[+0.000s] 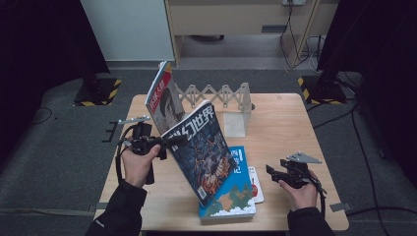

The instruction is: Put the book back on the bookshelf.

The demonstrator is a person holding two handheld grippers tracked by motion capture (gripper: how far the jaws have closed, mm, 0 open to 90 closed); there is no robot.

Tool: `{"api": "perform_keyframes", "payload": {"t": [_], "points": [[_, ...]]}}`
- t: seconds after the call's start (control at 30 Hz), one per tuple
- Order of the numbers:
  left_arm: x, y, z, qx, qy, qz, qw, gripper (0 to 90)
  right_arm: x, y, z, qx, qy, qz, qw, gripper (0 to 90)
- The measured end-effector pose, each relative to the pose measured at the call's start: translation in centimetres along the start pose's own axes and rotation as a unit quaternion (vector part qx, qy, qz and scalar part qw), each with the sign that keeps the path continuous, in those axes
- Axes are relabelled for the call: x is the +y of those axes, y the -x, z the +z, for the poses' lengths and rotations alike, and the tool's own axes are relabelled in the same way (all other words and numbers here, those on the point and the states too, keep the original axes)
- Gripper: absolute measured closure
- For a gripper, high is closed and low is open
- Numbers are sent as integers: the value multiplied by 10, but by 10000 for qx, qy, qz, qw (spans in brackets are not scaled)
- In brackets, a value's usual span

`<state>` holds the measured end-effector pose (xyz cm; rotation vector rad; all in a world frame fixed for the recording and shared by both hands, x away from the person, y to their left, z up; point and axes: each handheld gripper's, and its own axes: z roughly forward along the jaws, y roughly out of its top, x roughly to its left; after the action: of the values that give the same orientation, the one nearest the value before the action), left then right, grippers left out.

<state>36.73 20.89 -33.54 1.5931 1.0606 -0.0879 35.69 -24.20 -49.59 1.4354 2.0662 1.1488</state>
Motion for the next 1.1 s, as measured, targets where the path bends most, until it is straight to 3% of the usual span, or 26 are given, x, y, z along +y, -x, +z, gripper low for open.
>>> {"api": "perform_keyframes", "payload": {"t": [0.2,0.47,0.8,0.83,1.03,1.07,1.1], "points": [[16,5,-13,390,293,207,9986,818,0,1,0,-12,-16,9,10000,325],[34,3,-26,919,606,354,9933,818,0,3,1,-44,-19,19,10000,325],[54,-5,-30,1626,831,585,9814,818,-2,7,2,-112,-42,1,9999,325],[54,-5,-30,1626,831,585,9814,818,-2,7,2,-112,-42,1,9999,325],[68,-13,-26,1914,1019,604,9743,818,-2,7,3,-114,-61,-16,9999,325],[71,-16,-22,2018,1044,635,9718,818,-2,7,3,-121,-56,-15,9999,325],[71,-16,-22,2018,1044,635,9718,818,-2,7,3,-121,-56,-15,9999,325]]}}
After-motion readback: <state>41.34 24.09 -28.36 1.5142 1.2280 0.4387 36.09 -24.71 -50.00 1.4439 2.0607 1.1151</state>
